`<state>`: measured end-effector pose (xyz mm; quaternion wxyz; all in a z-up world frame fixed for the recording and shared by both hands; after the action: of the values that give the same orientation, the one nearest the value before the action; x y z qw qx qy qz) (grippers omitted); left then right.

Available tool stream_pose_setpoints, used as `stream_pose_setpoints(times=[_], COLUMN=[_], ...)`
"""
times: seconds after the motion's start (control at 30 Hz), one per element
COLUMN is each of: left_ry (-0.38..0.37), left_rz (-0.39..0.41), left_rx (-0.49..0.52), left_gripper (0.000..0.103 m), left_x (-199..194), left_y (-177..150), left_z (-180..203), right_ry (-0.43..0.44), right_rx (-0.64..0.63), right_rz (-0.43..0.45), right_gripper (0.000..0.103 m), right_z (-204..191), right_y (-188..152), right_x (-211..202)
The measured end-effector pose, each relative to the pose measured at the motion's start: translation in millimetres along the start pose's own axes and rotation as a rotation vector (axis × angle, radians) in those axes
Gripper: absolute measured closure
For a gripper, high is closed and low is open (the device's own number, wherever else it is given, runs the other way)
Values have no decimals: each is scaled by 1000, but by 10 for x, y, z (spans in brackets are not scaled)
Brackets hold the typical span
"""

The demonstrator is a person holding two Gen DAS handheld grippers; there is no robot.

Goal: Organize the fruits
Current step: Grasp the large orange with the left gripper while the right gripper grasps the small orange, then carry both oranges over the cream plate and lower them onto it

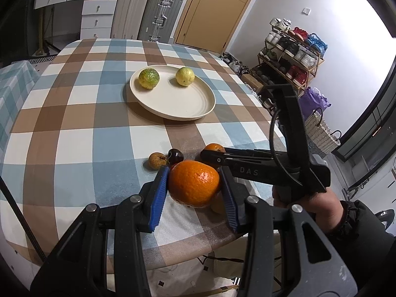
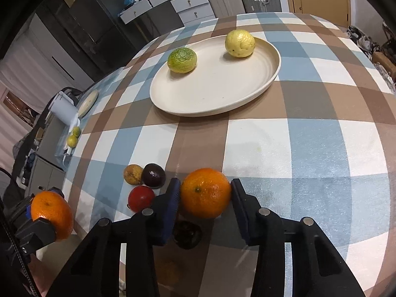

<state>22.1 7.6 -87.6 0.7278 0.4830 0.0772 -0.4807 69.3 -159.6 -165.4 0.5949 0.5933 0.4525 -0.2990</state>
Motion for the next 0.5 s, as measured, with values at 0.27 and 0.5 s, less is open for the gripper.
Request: stream_pose_setpoints(times=[0.27, 0.5], left_ry=[56, 92], left_rz=[8, -9], left_rx=[8, -7], left_gripper=[64, 64], left_x=[7, 85], left_y=[10, -20], left_z=[-56, -132], right_ry=[21, 47], right_rx=[30, 66], right_rz=[16, 58], right_gripper=[61, 61], right_z=[89, 219], right_y=[-8, -22], right_x=[-77, -261])
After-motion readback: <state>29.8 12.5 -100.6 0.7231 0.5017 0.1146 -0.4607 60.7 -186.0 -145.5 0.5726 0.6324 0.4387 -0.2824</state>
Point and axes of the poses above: each gripper's, at about its wrist camera, not at the fingertips, and x roughly the way its jaws point, z to its right, y to its top, the point moved 4 cm from there along x, roughly the way its jaws point, and after that the axes turned 15 degrees about -y, right-handed, at the moved point
